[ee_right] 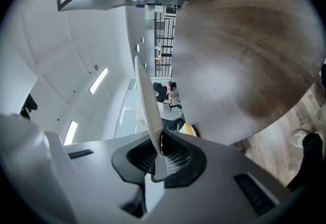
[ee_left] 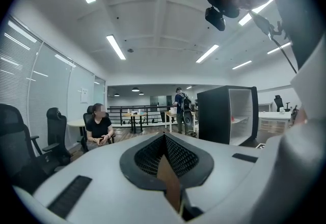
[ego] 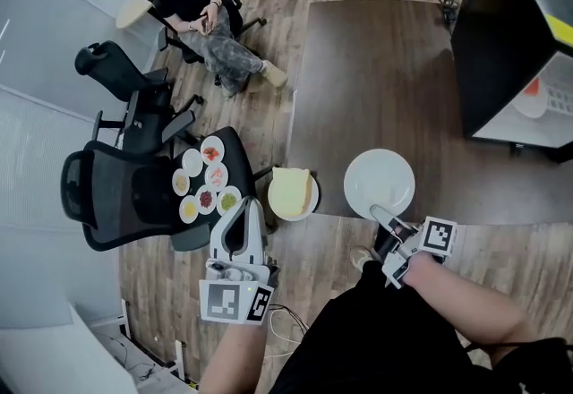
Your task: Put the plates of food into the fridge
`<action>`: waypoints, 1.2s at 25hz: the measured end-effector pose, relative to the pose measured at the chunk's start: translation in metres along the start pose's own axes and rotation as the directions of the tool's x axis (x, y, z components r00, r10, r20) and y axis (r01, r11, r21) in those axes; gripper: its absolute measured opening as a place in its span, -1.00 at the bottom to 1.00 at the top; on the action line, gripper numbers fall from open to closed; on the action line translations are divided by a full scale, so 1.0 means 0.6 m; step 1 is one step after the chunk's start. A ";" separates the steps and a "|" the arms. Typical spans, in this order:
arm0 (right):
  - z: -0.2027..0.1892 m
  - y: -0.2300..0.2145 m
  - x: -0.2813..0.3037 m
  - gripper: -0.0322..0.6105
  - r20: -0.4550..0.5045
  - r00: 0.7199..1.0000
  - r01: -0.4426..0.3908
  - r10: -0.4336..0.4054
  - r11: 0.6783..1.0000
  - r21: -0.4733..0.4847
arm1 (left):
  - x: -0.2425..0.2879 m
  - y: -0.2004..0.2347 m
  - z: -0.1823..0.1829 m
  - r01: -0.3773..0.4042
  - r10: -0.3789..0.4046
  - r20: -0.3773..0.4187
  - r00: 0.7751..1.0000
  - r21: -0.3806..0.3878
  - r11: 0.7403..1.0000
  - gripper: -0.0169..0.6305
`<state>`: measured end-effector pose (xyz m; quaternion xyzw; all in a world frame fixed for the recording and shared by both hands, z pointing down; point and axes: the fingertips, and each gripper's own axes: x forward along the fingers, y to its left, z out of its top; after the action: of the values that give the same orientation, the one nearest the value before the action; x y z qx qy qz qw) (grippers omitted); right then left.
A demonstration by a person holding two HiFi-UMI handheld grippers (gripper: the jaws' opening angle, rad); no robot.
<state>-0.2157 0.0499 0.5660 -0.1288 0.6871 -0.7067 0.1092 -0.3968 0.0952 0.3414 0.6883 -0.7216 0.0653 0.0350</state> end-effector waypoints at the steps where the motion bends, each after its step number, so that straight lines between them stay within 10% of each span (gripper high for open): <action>1: 0.012 0.007 -0.010 -0.85 0.013 1.000 0.000 0.000 1.000 0.002 | 0.011 -0.012 0.007 0.014 -0.014 0.007 1.000 0.000 1.000 -0.93; 13: 0.154 0.080 -0.144 -0.85 0.223 0.974 -0.020 0.026 0.999 -0.027 | 0.125 -0.164 0.043 0.234 -0.232 0.044 0.972 -0.042 0.971 -0.93; 30: 0.347 0.165 -0.372 -0.85 0.514 0.853 -0.067 0.087 0.996 -0.058 | 0.292 -0.428 0.130 0.482 -0.480 0.111 0.870 0.009 0.876 -0.93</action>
<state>0.0615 -0.0758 0.4648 -0.2878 0.6506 -0.6282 0.3150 -0.1461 -0.1004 0.3008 0.8483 -0.5292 0.0096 0.0170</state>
